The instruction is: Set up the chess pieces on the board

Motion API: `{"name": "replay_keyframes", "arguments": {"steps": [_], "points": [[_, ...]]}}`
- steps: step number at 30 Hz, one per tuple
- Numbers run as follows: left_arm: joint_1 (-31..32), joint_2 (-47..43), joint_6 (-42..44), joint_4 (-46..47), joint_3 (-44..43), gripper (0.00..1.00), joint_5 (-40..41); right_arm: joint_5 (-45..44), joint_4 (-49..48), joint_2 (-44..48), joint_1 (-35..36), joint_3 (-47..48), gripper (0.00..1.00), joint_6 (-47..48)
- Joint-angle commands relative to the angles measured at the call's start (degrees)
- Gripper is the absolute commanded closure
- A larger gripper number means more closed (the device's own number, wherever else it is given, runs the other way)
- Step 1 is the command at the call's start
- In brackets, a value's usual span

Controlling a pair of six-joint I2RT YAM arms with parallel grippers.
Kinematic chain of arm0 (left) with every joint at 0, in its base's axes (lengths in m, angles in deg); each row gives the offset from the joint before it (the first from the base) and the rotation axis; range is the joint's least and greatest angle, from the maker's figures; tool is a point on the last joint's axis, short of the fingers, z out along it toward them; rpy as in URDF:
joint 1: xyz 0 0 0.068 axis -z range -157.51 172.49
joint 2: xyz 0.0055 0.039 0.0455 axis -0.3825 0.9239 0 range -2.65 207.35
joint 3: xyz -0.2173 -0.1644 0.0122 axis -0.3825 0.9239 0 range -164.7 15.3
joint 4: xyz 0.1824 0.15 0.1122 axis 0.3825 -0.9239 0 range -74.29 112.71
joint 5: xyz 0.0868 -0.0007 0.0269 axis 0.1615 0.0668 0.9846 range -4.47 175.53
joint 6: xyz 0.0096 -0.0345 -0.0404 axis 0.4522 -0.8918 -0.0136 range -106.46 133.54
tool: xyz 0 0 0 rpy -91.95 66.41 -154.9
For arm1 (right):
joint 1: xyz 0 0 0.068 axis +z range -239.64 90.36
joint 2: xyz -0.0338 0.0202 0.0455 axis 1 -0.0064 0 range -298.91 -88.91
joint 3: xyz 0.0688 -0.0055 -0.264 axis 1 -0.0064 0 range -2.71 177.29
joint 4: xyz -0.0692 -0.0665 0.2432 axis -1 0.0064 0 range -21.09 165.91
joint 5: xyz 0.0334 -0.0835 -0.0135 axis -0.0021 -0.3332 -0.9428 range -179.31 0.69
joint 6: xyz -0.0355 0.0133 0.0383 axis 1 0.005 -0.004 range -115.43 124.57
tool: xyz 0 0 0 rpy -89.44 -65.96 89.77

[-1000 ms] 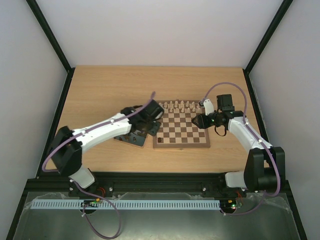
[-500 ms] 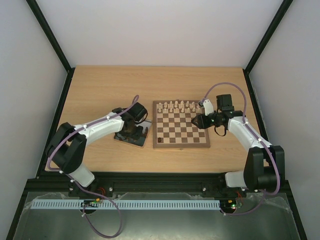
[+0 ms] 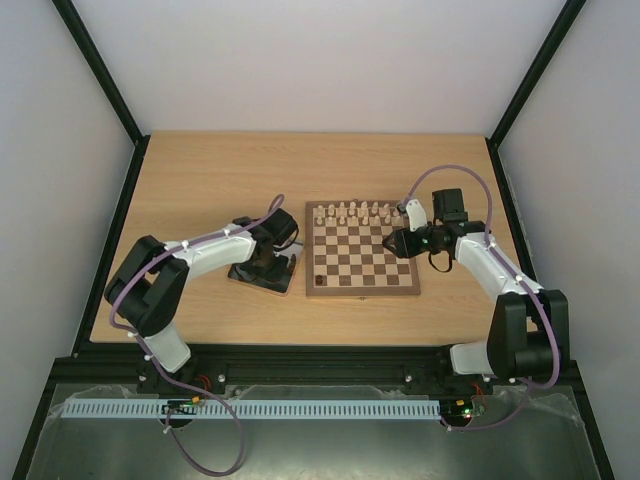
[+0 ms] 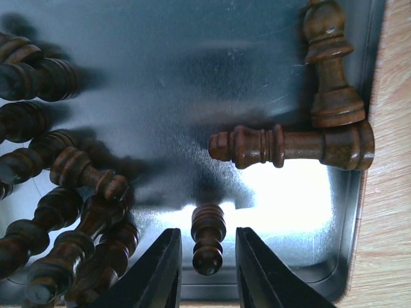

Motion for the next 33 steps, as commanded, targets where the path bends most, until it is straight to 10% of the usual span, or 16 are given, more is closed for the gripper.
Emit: {"name": "replay_keyframes", "arguments": {"steps": [1, 33], "points": [[-0.32, 1.06, 0.15, -0.17, 0.91, 0.78, 0.78, 1.26, 0.92, -0.80, 0.03, -0.16, 0.52, 0.78], [0.72, -5.54, 4.71, -1.79, -2.87, 0.94, -4.27, 1.58, 1.19, -1.13, 0.03, -0.06, 0.52, 0.89]]}}
